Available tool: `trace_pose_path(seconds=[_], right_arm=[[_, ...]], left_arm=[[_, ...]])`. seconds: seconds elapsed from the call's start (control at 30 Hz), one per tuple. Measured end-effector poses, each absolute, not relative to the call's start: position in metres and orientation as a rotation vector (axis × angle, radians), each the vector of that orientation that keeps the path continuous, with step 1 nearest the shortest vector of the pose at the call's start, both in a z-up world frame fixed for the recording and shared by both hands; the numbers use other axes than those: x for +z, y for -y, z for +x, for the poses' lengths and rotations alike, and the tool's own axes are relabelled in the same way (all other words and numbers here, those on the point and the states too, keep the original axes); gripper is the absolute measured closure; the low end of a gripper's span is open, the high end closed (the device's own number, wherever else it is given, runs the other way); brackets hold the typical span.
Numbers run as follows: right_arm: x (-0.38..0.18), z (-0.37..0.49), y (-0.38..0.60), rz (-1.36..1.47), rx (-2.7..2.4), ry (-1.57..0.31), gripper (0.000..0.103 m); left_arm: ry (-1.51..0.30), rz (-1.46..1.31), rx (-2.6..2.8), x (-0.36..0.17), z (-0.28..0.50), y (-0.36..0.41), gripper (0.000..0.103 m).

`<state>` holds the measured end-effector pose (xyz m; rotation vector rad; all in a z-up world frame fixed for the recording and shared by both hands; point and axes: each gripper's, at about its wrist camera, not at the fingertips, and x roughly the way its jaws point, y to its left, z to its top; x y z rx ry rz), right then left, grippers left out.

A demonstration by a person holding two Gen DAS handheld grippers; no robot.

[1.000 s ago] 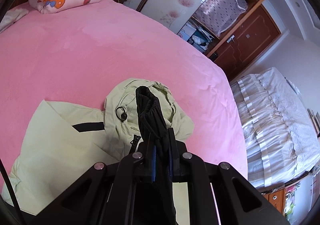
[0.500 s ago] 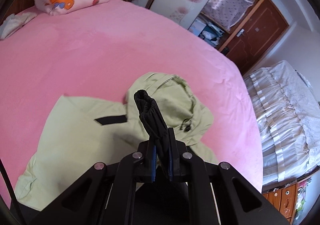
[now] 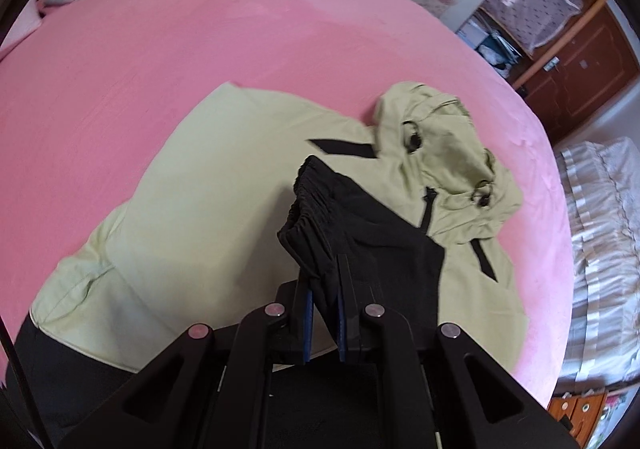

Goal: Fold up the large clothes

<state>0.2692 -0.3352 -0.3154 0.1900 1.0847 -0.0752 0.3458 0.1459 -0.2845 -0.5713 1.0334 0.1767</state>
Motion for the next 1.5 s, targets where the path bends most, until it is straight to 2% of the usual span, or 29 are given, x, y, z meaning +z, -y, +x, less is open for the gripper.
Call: trace_pose_path(seconds=[0.37,0.5,0.67,1.1,1.23,1.3,1.37,1.5], right_arm=[[-0.318,0.271,0.318,0.137,-0.025,-1.104,0.092],[-0.32,0.273,0.317,0.136,-0.022,-1.12,0.092],[-0.32,0.272,0.319,0.148,-0.02,-1.141,0.092],[-0.313,0.252,0.321,0.161,0.028,-1.187,0.092],[-0.321,0.258,0.329,0.24,-0.009,-1.224,0.096],[-0.323,0.26,0.334,0.288,-0.036,-1.24,0.096],[-0.322,0.26,0.336,0.301,-0.049,-1.25,0.095],[-0.307,0.257,0.337,0.329,-0.049,-1.245,0.092]], left_arm=[[-1.12,-0.589,0.333,-0.345,0.344,-0.161,0.096],[-1.168,-0.503,0.38,-0.363,0.351,-0.151,0.095],[-1.181,-0.367,0.414,-0.362,0.357,-0.136,0.092],[-1.2,-0.353,0.47,-0.362,0.36,-0.142,0.088],[-1.216,-0.293,0.454,-0.359,0.367,-0.132,0.082],[-1.215,-0.276,0.46,-0.356,0.367,-0.13,0.075],[-1.221,-0.276,0.472,-0.351,0.363,-0.129,0.06],[-1.193,-0.295,0.445,-0.327,0.356,-0.122,0.051]])
